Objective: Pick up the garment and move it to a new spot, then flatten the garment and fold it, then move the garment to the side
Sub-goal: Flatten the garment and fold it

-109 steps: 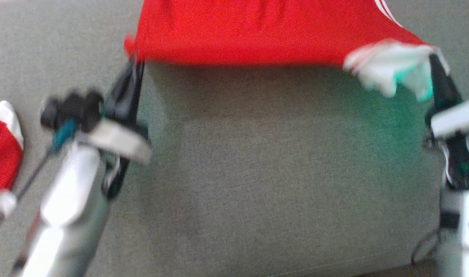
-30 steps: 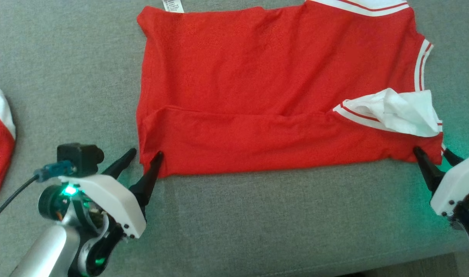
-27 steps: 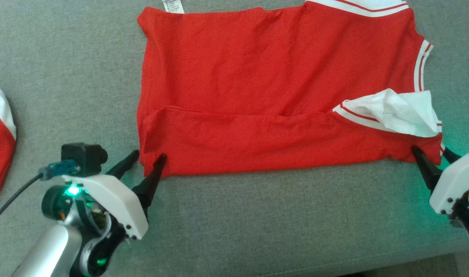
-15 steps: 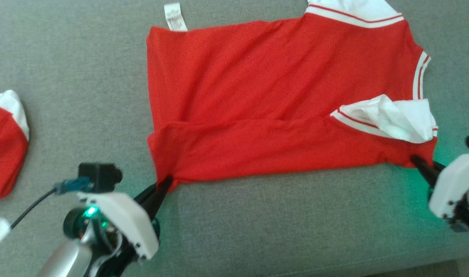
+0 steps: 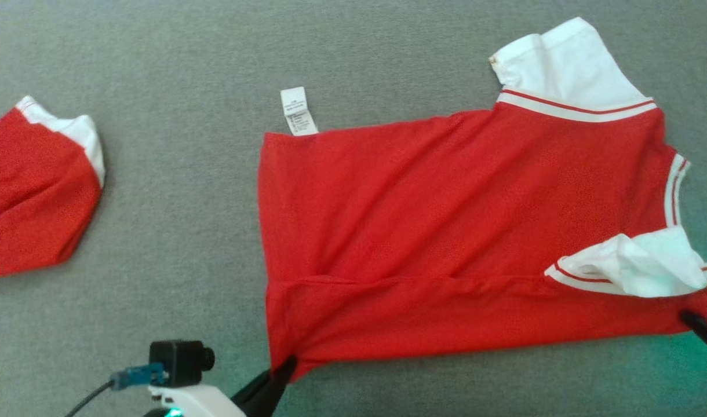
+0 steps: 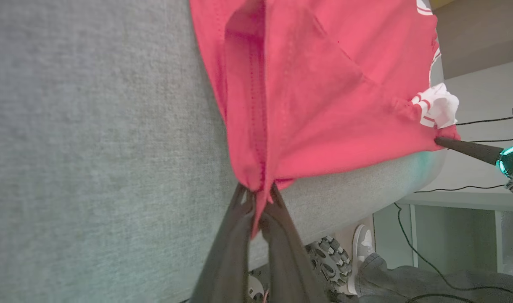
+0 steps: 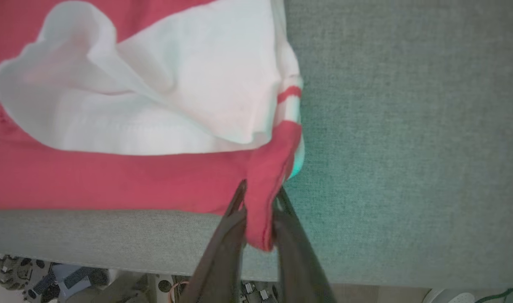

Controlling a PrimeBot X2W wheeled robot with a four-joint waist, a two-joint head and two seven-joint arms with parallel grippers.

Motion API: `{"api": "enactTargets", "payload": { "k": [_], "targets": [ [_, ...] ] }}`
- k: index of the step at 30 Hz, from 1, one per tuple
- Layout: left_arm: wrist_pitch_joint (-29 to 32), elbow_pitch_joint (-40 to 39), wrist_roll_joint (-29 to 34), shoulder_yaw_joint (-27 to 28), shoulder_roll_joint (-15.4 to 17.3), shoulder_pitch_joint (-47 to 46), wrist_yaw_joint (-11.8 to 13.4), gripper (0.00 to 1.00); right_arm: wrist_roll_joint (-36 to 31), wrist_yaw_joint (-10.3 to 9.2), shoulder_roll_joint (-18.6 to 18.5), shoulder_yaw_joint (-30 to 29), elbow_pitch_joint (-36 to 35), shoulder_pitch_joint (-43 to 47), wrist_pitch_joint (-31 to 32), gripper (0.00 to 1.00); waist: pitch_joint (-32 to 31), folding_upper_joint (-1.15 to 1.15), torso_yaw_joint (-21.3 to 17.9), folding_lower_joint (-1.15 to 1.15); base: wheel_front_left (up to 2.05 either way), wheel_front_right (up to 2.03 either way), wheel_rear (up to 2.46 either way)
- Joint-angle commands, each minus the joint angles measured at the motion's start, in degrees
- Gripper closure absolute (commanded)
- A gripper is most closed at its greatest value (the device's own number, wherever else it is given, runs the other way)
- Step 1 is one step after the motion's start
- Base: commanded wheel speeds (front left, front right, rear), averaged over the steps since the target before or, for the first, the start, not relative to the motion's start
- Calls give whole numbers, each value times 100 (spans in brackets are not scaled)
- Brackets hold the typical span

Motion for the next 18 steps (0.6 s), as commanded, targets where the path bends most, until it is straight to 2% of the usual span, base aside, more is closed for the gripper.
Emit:
{"api": "enactTargets", "payload": {
  "k": [1,4,10,14,18],
  "targets": [
    [-102,-93,149,181,11,-243,16,0,-50,43,-305,8,-267,14,-84,0,-13,0,31,0,0,0,0],
    [-227,34,348,200,33,-368,24,0,-167,43,-433,-21,-473,86,-337,0,-48,0,53,0,0,0,0],
    [-378,-137,650,641,371,-663,185,0,308,43,-742,-476,-1385,143,-246,0,16,0,14,0,0,0,0],
    [-400,-139,911,794,377,-1459,235,0,219,43,-699,-769,-1479,-903,-455,0,314,0,15,0,0,0,0],
    [-385,411,1271,540,26,-2591,216,0,-472,43,-493,-244,-882,-2303,-758,0,670,0,144,0,0,0,0]
  ]
}}
